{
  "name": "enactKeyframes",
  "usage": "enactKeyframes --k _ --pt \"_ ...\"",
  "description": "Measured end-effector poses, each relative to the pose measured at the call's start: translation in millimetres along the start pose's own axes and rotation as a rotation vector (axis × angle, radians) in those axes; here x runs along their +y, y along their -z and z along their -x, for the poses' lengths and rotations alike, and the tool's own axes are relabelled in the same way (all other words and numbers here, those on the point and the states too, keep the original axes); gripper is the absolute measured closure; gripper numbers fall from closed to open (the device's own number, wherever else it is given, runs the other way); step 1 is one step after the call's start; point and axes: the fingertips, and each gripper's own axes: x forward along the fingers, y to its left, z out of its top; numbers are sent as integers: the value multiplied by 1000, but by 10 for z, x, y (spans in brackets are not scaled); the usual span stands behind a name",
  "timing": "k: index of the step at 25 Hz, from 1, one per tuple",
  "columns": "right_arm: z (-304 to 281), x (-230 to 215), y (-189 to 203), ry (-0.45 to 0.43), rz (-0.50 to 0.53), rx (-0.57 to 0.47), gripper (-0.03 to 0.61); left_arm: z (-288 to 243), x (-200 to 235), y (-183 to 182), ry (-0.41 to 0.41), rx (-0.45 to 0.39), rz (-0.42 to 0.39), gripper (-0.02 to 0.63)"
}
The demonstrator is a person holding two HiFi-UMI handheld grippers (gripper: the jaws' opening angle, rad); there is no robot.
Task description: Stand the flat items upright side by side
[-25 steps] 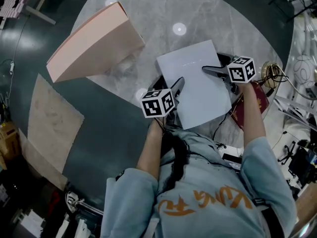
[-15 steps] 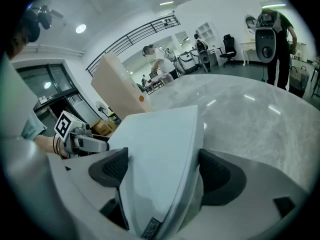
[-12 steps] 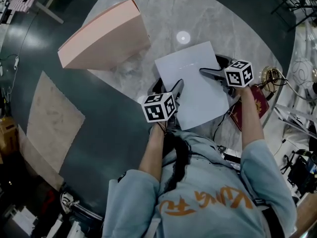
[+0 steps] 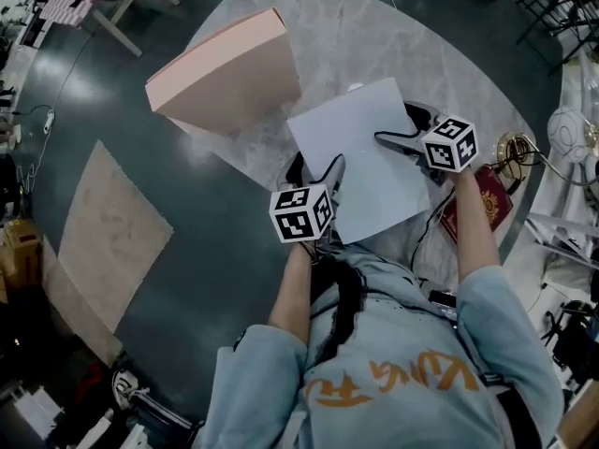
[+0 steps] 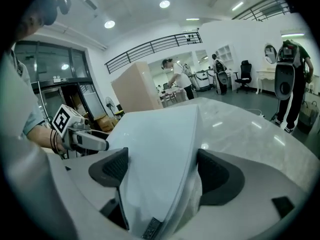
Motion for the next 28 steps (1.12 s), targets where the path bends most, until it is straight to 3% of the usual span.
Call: enactKeyframes --k 17,28 --pt "80 486 -841 51 275 -179 153 587 56 -697 -110 -185 -247 224" --pt "230 627 -1089 125 404 -244 153 846 -43 -973 -144 -301 -324 264"
